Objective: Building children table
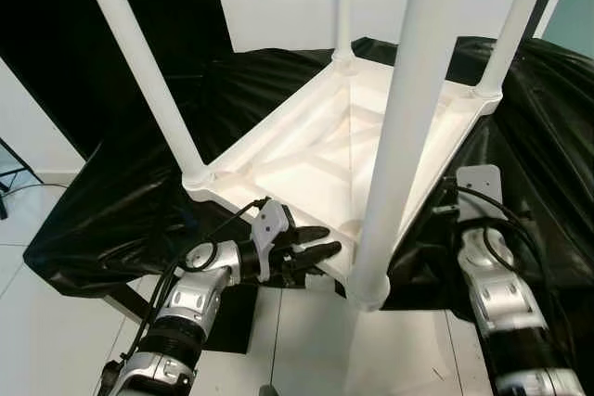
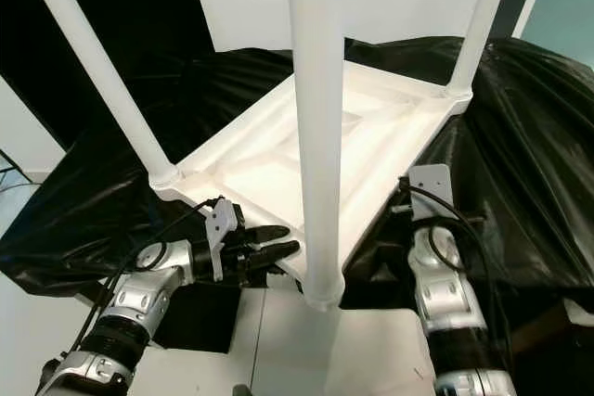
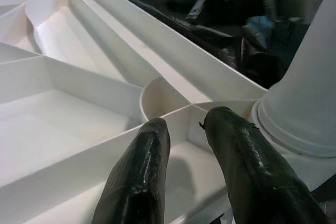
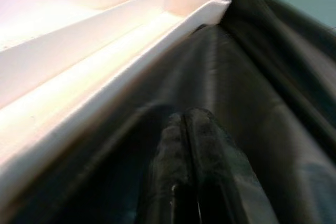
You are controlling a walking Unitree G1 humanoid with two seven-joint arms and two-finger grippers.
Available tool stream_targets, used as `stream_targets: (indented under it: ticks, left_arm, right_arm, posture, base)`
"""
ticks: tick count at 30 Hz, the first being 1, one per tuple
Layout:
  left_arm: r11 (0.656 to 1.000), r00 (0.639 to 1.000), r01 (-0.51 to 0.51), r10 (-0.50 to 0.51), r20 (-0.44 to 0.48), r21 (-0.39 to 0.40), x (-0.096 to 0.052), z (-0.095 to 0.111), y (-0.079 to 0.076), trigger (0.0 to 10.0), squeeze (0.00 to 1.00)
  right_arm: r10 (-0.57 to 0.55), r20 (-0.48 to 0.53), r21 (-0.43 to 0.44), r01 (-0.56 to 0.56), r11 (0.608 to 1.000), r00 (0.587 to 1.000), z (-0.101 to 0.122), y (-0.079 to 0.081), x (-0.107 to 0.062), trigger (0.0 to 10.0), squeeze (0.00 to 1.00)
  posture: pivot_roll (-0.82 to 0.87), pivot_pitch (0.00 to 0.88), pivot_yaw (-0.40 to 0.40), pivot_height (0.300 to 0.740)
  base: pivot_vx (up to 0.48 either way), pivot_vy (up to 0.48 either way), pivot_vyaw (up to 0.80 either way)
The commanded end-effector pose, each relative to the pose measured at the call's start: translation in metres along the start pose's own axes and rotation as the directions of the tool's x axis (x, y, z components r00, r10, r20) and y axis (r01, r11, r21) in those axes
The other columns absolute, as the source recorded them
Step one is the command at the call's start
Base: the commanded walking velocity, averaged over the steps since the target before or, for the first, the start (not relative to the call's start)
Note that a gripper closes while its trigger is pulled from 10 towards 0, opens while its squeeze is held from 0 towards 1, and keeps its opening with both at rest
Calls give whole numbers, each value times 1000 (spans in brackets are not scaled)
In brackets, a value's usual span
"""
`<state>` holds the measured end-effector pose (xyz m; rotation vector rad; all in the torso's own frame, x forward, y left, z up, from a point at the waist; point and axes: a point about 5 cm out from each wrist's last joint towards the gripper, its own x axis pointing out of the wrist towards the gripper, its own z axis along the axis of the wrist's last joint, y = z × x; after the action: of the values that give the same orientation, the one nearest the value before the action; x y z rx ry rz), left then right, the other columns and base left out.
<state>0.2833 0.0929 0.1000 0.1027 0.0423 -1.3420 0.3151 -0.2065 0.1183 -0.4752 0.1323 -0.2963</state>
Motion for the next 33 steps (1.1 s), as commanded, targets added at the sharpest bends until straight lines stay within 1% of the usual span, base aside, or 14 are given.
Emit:
stream_targets:
  ticks: [1, 7, 10, 12, 13, 15, 18, 22, 27, 28, 30, 31, 32, 33]
  left_arm:
    - [1000, 1000, -25, 25, -4, -7, -3, -4, -3, 10000, 0]
    - [999, 999, -41, 41, -7, -12, -5, -8, -8, 10000, 0]
    - [999, 999, -46, 46, -6, -15, -5, -9, -10, 10000, 0]
    - [999, 999, -49, 49, -3, -21, -5, -10, -12, 10000, 0]
    - [999, 999, -49, 49, -3, -21, -5, -10, -12, 10000, 0]
    - [999, 999, -49, 49, -2, -24, -5, -10, -13, 10000, 0]
    - [998, 999, -49, 49, -1, -27, -4, -11, -14, 10000, 0]
    - [998, 999, -47, 47, -1, -30, -4, -10, -14, 10000, 0]
    - [998, 1000, 29, -29, -11, -63, -2, -11, -21, 10000, 0]
    - [995, 998, 62, -63, -22, -73, -3, -12, -24, 8471, 0]
    - [993, 995, 90, -93, -36, -83, -5, -13, -27, 7725, 0]
    - [993, 995, 90, -93, -36, -83, -5, -13, -27, 7725, 0]
    - [992, 995, 94, -97, -38, -85, -7, -13, -27, 8314, 0]
    - [991, 994, 100, -103, -39, -90, -9, -13, -27, 9843, 0]
  right_arm:
    - [35, 19, 21, -36, 999, 999, 2, 3, 7, 10000, 0]
    - [84, 44, 38, -86, 996, 995, 9, 5, 16, 10000, 0]
    - [145, 12, 73, -146, 987, 989, 2, 10, 20, 10000, 0]
    - [235, -78, 163, -220, 962, 969, -13, 19, 20, 10000, 0]
    - [235, -78, 163, -220, 962, 969, -13, 19, 20, 10000, 0]
    - [257, -126, 223, -225, 948, 958, -19, 21, 19, 10000, 0]
    - [254, -123, 260, -216, 941, 959, -21, 20, 21, 10000, 0]
    - [261, -94, 268, -228, 936, 961, -19, 18, 23, 10000, 0]
    - [310, -30, 317, -285, 905, 950, -16, 15, 32, 10000, 0]
    - [297, -35, 324, -270, 907, 954, -17, 11, 36, 10000, 0]
    - [271, -46, 320, -243, 916, 961, -18, 5, 40, 10000, 0]
    - [271, -46, 320, -243, 916, 961, -18, 5, 40, 10000, 0]
    - [263, -44, 322, -236, 917, 964, -16, 5, 40, 10000, 0]
    - [260, -36, 327, -234, 915, 965, -14, 5, 40, 10000, 0]
  posture:
    - [-45, 0, 62, 740]
    - [-30, 0, 56, 740]
    - [-21, 0, 51, 740]
    - [-17, 0, 47, 740]
    - [-17, 0, 47, 740]
    - [-16, 0, 45, 740]
    - [-18, 0, 45, 740]
    - [-19, 0, 48, 740]
    - [-19, 0, 52, 740]
    - [-14, 0, 54, 740]
    - [-11, 0, 55, 740]
    - [-11, 0, 55, 740]
    - [-11, 0, 55, 740]
    - [-11, 0, 55, 740]
  base:
    - [0, 0, 0]
    - [0, 0, 0]
    - [0, 0, 0]
    - [0, 0, 0]
    - [0, 0, 0]
    - [0, 0, 0]
    - [0, 0, 0]
    - [0, 0, 0]
    - [0, 0, 0]
    - [0, 0, 0]
    - [0, 0, 0]
    - [0, 0, 0]
    - [0, 0, 0]
    - [0, 0, 0]
